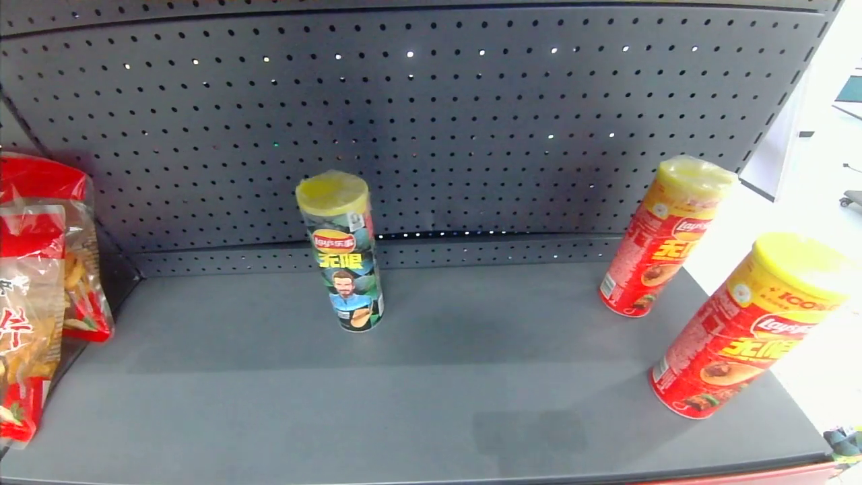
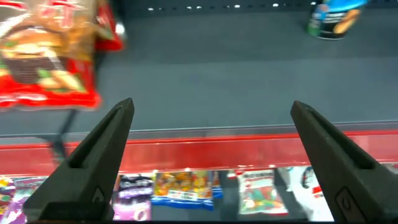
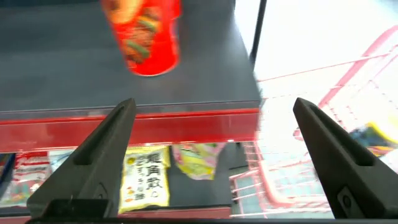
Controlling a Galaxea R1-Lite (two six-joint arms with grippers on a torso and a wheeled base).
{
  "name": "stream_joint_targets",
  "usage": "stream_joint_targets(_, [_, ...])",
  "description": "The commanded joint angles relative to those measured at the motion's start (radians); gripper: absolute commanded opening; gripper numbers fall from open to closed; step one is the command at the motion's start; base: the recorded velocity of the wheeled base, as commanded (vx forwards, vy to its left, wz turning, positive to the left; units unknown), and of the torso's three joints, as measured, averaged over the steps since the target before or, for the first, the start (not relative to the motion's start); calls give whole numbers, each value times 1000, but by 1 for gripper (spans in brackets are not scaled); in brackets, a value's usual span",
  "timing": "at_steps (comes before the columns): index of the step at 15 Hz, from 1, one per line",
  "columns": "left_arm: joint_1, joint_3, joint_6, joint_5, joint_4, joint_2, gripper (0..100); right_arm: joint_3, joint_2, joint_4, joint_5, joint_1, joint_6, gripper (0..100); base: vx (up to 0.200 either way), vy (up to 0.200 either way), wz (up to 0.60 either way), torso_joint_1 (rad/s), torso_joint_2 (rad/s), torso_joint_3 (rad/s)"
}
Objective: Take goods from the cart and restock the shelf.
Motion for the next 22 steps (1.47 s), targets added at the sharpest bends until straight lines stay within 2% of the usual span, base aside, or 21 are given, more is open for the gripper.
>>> stream_joint_targets(1, [0, 0, 1, 0, -2, 1, 100, 0, 2, -1, 0, 1, 0, 100, 0, -200, 0, 2, 7, -2])
stream_joint_targets(22, [0, 0, 1, 0, -2, 1, 100, 0, 2, 1, 0, 1, 0, 100, 0, -200, 0, 3, 3, 3])
